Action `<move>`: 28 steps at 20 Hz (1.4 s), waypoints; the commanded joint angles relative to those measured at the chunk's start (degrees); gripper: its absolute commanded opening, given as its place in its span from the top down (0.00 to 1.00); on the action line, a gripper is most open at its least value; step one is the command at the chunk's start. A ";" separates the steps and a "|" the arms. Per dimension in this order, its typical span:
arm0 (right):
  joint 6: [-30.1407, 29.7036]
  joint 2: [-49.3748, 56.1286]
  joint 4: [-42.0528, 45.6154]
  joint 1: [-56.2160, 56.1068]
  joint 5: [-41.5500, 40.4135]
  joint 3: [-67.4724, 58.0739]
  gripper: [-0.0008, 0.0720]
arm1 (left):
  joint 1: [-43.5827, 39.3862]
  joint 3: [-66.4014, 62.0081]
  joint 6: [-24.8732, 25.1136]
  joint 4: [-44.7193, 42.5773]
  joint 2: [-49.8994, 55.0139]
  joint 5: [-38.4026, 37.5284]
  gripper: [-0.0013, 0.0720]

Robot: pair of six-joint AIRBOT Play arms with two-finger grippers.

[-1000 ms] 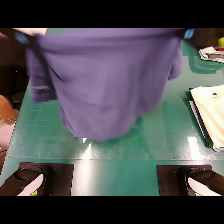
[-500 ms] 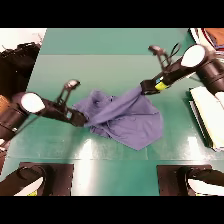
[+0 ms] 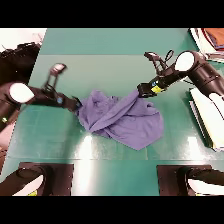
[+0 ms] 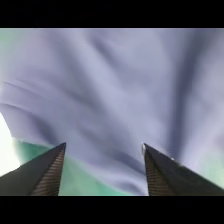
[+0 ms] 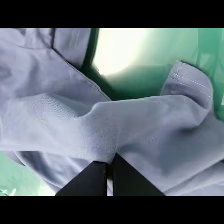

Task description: Fold the shirts.

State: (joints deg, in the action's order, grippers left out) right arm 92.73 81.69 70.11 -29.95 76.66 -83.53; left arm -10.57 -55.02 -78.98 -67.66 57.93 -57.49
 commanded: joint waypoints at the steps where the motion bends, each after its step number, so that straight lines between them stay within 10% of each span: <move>1: 0.02 -0.04 -0.04 -0.07 -0.74 -1.49 0.96 | 9.62 -3.85 0.35 -1.84 5.64 1.42 0.23; 14: 0.04 -0.04 -0.04 -0.07 -0.68 -1.42 0.96 | 8.70 -3.91 14.99 14.01 28.22 1.88 0.23; 15: 0.04 -0.07 -0.04 -0.07 -0.68 -1.42 0.96 | 8.02 -3.93 14.95 14.08 28.20 2.03 0.27; 17: 0.02 -0.11 0.02 -0.04 -0.66 -1.44 0.96 | 8.13 -5.14 14.82 14.08 28.17 1.25 0.93; 28: -0.04 -16.09 8.59 7.80 -0.15 -20.72 0.96 | 16.92 -34.36 11.63 13.68 -3.04 -2.05 0.94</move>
State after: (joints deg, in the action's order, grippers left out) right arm 92.73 70.17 77.47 -24.88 76.36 -97.17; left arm 4.64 -81.28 -67.00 -53.91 64.31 -59.92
